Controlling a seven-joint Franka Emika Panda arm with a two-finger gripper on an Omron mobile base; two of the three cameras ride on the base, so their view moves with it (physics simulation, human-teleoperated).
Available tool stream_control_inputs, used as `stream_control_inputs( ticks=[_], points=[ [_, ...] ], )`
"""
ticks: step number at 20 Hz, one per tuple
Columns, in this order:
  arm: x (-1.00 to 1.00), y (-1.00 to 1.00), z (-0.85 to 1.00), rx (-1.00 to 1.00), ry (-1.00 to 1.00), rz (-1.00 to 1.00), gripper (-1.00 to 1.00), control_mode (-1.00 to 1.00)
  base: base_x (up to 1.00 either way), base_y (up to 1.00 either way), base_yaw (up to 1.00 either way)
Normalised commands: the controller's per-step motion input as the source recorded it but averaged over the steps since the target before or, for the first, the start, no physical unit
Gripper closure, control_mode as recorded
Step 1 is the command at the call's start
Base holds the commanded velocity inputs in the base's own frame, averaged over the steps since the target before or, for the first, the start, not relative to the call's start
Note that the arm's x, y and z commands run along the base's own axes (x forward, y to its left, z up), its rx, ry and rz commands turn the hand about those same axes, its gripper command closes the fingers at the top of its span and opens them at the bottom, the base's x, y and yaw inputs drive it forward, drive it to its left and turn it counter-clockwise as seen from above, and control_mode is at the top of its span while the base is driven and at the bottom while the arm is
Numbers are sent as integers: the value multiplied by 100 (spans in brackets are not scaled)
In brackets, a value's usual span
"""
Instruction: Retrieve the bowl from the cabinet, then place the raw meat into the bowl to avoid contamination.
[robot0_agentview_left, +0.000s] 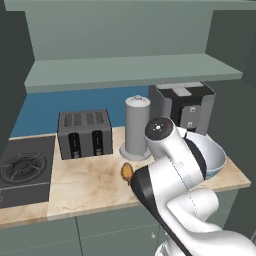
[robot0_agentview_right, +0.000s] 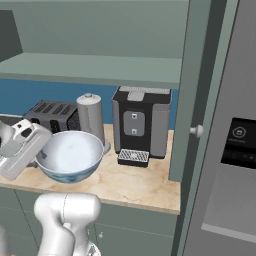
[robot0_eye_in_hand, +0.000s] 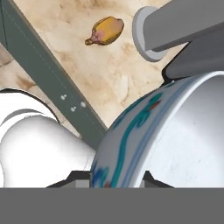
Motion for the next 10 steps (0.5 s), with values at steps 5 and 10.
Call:
stream_control_inputs(
  ticks=[5, 10],
  points=[
    [29, -13, -30, 0, 0, 0, 100, -100, 0, 0, 0],
    [31, -13, -25, 0, 0, 0, 100, -100, 0, 0, 0]
  ],
)
